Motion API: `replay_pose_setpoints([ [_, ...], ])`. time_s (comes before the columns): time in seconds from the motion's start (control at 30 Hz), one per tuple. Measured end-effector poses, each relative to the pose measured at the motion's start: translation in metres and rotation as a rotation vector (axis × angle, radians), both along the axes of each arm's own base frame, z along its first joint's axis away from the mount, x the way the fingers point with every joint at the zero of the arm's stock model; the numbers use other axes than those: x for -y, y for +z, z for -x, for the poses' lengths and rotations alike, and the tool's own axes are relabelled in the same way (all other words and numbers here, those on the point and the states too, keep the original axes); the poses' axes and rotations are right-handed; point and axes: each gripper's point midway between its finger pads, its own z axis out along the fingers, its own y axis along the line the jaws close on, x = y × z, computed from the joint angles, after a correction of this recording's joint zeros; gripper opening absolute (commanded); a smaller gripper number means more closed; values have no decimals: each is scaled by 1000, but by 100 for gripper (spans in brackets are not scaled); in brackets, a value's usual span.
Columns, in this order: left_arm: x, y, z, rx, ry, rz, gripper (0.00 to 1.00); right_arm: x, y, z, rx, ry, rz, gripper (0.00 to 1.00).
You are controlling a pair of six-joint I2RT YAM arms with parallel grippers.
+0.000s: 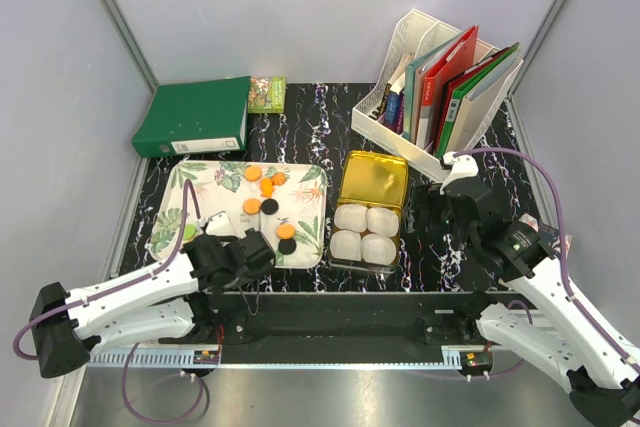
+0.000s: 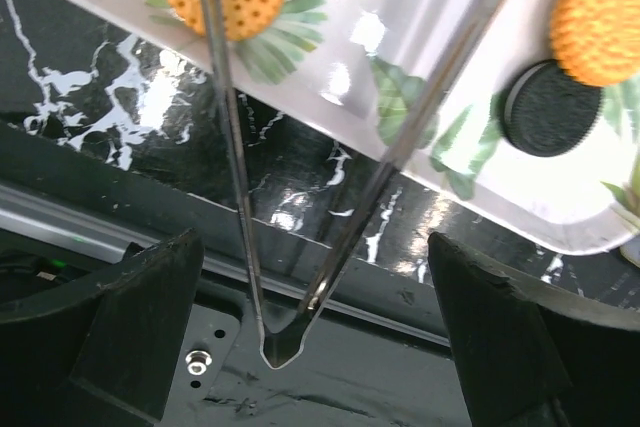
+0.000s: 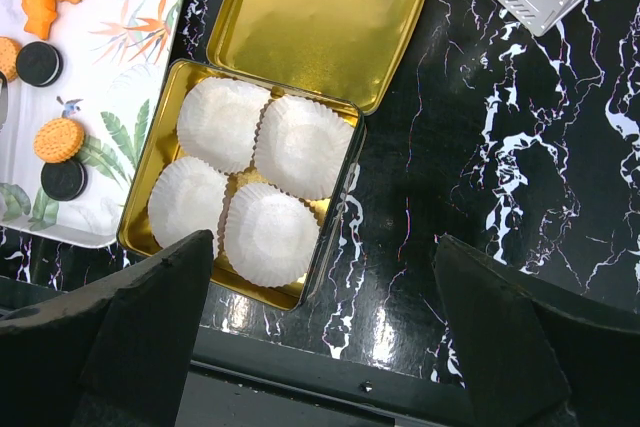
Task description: Pack the cookies
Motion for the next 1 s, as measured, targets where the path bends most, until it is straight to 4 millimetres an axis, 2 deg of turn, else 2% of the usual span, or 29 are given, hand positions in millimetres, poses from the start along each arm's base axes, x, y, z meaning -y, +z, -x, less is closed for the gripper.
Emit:
replay_pose_setpoints([
  [0.4,13,4,-7,31,-29,36,99,0,0,-1,3,1,-1,100],
  [0.67,9,-18,-4,13,-56,1,99,-1,0,-1,4,0,-2,100],
  [1.0,14,-25,-9,17,-95,-18,99,0,0,0,8,0,-5,100],
])
